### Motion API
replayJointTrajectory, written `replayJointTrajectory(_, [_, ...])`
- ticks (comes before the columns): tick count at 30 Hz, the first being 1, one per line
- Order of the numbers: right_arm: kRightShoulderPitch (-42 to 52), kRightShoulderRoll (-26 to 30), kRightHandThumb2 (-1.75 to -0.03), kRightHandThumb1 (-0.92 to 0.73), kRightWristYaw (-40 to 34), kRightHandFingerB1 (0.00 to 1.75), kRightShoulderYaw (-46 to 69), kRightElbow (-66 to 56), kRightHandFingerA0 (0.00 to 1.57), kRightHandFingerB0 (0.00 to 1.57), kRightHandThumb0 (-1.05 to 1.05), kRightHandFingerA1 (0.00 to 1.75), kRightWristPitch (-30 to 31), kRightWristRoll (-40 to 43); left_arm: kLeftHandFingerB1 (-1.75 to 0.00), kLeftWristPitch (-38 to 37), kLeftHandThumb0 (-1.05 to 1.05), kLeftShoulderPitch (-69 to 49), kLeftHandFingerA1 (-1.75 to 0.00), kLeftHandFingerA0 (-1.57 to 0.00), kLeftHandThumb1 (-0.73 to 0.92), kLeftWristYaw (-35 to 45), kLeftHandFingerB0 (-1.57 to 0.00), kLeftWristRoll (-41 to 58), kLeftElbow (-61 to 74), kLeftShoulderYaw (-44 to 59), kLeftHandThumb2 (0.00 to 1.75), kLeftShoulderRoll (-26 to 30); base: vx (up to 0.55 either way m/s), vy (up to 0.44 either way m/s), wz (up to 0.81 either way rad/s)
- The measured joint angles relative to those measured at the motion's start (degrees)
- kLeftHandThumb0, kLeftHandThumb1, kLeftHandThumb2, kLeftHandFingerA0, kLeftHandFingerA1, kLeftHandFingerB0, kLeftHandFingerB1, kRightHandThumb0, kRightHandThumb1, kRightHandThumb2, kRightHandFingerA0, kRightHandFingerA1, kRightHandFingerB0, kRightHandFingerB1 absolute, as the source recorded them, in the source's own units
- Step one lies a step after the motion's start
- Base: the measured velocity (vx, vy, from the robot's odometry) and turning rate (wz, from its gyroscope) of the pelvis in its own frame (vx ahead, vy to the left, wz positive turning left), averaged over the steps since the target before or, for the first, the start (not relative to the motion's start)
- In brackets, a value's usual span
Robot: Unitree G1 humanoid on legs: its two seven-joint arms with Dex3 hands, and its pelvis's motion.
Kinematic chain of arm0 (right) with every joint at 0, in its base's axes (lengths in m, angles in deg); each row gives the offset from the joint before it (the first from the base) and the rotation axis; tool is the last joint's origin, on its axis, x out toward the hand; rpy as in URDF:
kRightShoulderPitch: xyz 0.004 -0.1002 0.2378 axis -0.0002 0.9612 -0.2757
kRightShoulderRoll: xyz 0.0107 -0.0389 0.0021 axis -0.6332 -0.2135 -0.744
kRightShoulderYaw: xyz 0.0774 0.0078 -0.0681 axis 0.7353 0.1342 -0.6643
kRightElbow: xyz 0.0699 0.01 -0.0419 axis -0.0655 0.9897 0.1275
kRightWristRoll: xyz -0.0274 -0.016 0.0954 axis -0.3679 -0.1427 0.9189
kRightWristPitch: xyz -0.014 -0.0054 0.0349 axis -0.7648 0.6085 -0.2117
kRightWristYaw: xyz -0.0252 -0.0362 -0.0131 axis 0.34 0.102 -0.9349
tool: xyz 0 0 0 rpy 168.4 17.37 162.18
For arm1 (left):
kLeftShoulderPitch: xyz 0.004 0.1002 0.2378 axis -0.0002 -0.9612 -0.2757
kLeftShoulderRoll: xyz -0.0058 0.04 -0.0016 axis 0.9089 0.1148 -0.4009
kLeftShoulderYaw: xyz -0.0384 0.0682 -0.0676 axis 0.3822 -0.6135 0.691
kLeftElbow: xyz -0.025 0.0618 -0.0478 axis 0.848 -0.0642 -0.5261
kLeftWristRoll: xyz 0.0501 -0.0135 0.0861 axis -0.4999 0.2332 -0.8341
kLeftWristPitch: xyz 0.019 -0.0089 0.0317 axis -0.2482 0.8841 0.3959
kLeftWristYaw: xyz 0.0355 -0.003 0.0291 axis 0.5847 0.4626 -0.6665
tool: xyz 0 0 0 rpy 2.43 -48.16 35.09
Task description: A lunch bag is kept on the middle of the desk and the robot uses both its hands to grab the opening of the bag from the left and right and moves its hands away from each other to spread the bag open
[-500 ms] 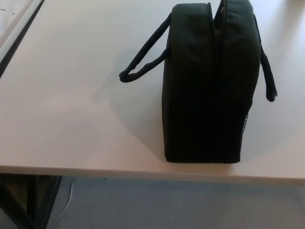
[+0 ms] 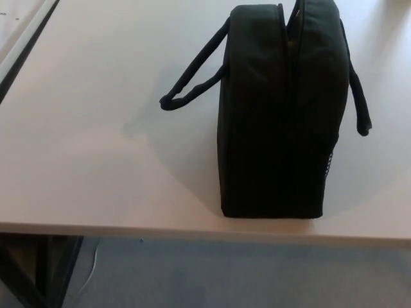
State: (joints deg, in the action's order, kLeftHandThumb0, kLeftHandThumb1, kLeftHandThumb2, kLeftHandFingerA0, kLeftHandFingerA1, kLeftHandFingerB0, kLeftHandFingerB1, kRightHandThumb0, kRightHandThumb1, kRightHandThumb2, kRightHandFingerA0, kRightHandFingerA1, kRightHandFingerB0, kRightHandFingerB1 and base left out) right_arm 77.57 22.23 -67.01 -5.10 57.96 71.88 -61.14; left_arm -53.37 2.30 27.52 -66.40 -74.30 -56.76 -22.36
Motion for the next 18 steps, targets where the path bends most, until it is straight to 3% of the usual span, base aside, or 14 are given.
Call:
replayJointTrajectory(1, [-3.9,1.8,-0.8,-0.31,-0.2,0.49,1.1,0.1,0.49,0.15,-0.06,0.63,0.0,-0.2,-0.49,-0.2,0.04,3.4,-0.56,-0.31,0.36,-0.5,-0.14,-0.4,0.0,1.2,0.85,2.2,0.0,0.0,0.0])
replayJointTrajectory(2, [-6.4,2.8,-0.52,-0.48,-0.4,0.3,1.6,0.4,0.74,0.26,-0.12,0.6,-0.1,-0.3,-0.49,-0.4,0.07,5.6,-0.57,-0.34,0.35,-0.7,-0.16,-0.7,-0.1,1.7,0.84,3.6,0.0,0.0,0.0])
replayJointTrajectory(4, [-11.5,4.8,-0.55,-0.47,-0.8,0.32,2.2,1.6,0.82,0.28,-0.16,0.62,-0.2,-0.6,-0.49,-0.7,0.1,10.3,-0.58,-0.36,0.34,-1.2,-0.17,-1.2,-0.6,2.2,0.84,6.2,0.0,0.0,0.0])
replayJointTrajectory(5, [-15.3,6.1,-0.55,-0.47,-1.0,0.31,2.3,2.9,0.4,0.28,-0.17,0.38,-0.4,-0.8,-0.33,-0.8,0.2,13.7,-0.45,-0.55,0.5,-1.5,-0.3,-1.6,-1.2,2.3,0.59,7.9,0.0,0.0,0.0])
replayJointTrajectory(6, [-18.5,7.1,-0.59,-0.46,-1.1,0.33,2.2,4.3,0.3,0.27,-0.29,0.35,-0.5,-1.0,-0.48,-0.8,0.02,16.7,-0.54,-0.28,0.38,-1.8,-0.12,-1.9,-1.9,2.3,0.86,9.2,0.0,0.0,0.0])
replayJointTrajectory(8, [-25.0,8.7,-0.6,-0.43,-1.4,0.35,1.7,7.4,0.33,0.25,-0.34,0.38,-0.6,-1.4,-0.48,-0.8,0.0,22.9,-0.52,-0.24,0.39,-2.5,-0.12,-2.9,-3.9,1.6,0.87,11.5,0.0,0.0,0.0])
replayJointTrajectory(9, [-27.2,9.1,-0.55,-0.5,-1.4,0.3,1.4,8.5,0.48,0.24,-0.34,0.37,-0.6,-1.6,-0.48,-0.8,-0.04,25.0,-0.52,-0.24,0.39,-2.7,-0.1,-3.3,-4.6,1.1,0.87,12.1,0.0,0.0,0.0])
replayJointTrajectory(11, [-31.3,9.7,-0.55,-0.49,-1.6,0.3,0.8,10.7,0.52,0.26,-0.36,0.37,-0.6,-2.0,-0.49,-0.7,-0.04,29.1,-0.53,-0.27,0.37,-3.3,-0.13,-4.1,-6.1,0.2,0.85,13.1,0.0,0.0,0.0])
replayJointTrajectory(12, [-35.7,10.1,-0.58,-0.49,-1.7,0.32,-0.1,12.7,0.76,0.3,-0.35,0.46,-0.6,-2.6,-0.32,-0.6,-0.08,33.4,-0.34,-0.43,0.56,-3.9,-0.27,-5.1,-7.7,-1.1,0.56,13.9,0.0,0.0,0.0])
replayJointTrajectory(13, [-39.7,10.4,-0.55,-0.47,-1.8,0.31,-1.0,14.8,0.44,0.29,-0.32,0.35,-0.5,-3.3,-0.48,-0.5,-0.04,37.3,-0.54,-0.26,0.41,-4.3,-0.11,-6.0,-9.1,-2.3,0.89,14.4,0.0,0.0,0.0])
replayJointTrajectory(15, [-44.8,10.6,-0.55,-0.49,-1.9,0.31,-2.5,17.8,0.43,0.3,-0.32,0.35,-0.4,-4.1,-0.48,-0.3,-0.02,42.5,-0.51,-0.21,0.43,-5.0,-0.11,-7.2,-11.3,-4.2,0.9,14.7,0.0,0.0,0.0])
replayJointTrajectory(16, [-46.8,10.7,-0.55,-0.49,-1.9,0.32,-3.1,18.9,0.48,0.35,-0.34,0.37,-0.4,-4.5,-0.33,-0.2,-0.01,44.5,-0.32,-0.31,0.62,-5.3,-0.22,-7.8,-12.1,-5.1,0.59,14.7,0.0,0.0,0.0])
replayJointTrajectory(18, [-53.3,10.9,-0.55,-0.48,-2.0,0.33,-5.3,22.7,0.52,0.4,-0.36,0.37,-0.4,-5.7,-0.33,0.3,0.0,51.1,-0.31,-0.29,0.59,-6.6,-0.22,-9.9,-15.3,-8.3,0.58,14.8,0.0,0.0,0.0])
